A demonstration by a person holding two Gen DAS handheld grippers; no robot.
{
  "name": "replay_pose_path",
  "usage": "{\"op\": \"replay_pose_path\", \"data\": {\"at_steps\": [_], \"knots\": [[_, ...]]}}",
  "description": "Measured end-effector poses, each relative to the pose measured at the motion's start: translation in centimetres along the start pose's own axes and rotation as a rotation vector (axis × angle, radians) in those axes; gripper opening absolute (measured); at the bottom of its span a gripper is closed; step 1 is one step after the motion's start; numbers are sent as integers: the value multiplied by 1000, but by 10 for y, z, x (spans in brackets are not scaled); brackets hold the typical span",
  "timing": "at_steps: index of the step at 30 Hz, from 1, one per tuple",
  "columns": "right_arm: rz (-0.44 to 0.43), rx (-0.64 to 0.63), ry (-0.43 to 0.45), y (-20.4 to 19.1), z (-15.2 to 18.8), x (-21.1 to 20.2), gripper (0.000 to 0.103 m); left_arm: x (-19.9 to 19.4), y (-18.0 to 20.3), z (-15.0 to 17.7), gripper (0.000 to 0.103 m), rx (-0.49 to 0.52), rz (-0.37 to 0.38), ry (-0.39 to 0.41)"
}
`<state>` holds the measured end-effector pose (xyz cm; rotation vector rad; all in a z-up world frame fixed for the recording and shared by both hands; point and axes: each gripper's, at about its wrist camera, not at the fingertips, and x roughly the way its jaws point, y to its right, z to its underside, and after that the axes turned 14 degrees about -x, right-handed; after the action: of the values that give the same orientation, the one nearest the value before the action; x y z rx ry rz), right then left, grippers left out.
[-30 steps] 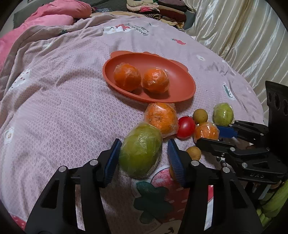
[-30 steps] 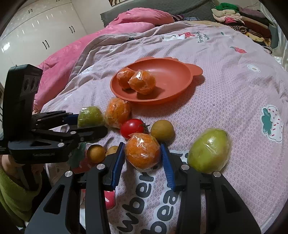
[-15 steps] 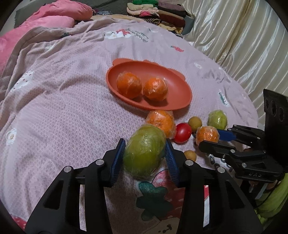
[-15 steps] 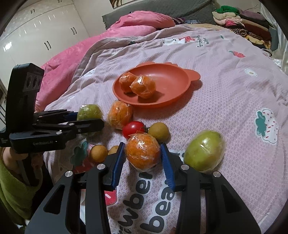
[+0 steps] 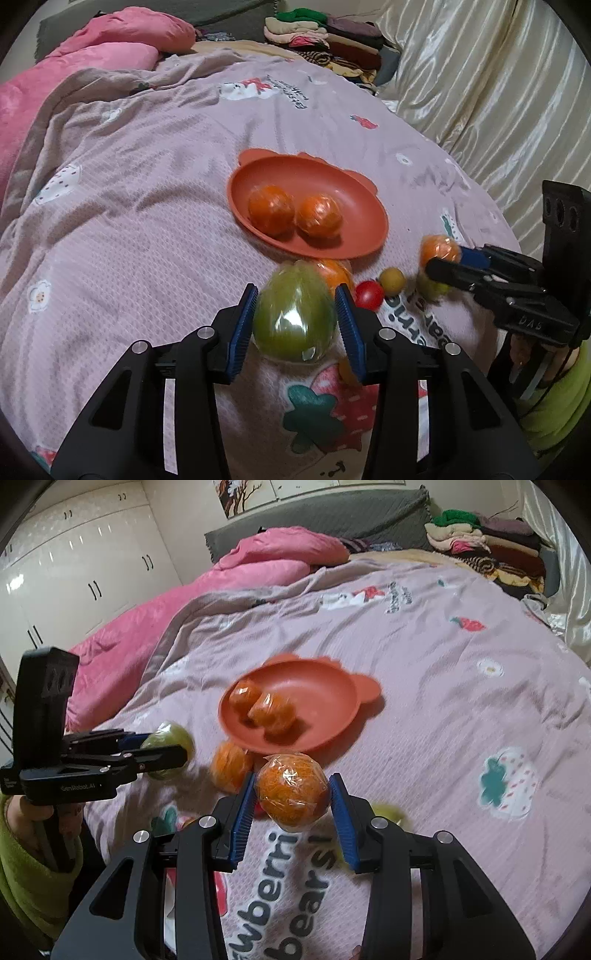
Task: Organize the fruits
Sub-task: 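Lift and carry the green fruit and the mandarin over the plate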
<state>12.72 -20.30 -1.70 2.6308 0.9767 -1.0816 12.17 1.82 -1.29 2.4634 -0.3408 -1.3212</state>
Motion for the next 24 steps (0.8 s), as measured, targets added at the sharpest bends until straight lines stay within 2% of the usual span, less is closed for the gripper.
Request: {"op": "replay_pose_path", "data": {"at_steps": [6, 12, 24], "knots": [[23, 5, 18, 11, -10, 0, 38, 4, 1, -10, 31, 2, -7, -2], [15, 8, 20, 11, -8, 1, 38, 16, -1, -4, 31, 0, -22, -40], [13, -10, 32, 10, -20, 1, 38, -4, 10, -36, 31, 9, -6, 35]]}}
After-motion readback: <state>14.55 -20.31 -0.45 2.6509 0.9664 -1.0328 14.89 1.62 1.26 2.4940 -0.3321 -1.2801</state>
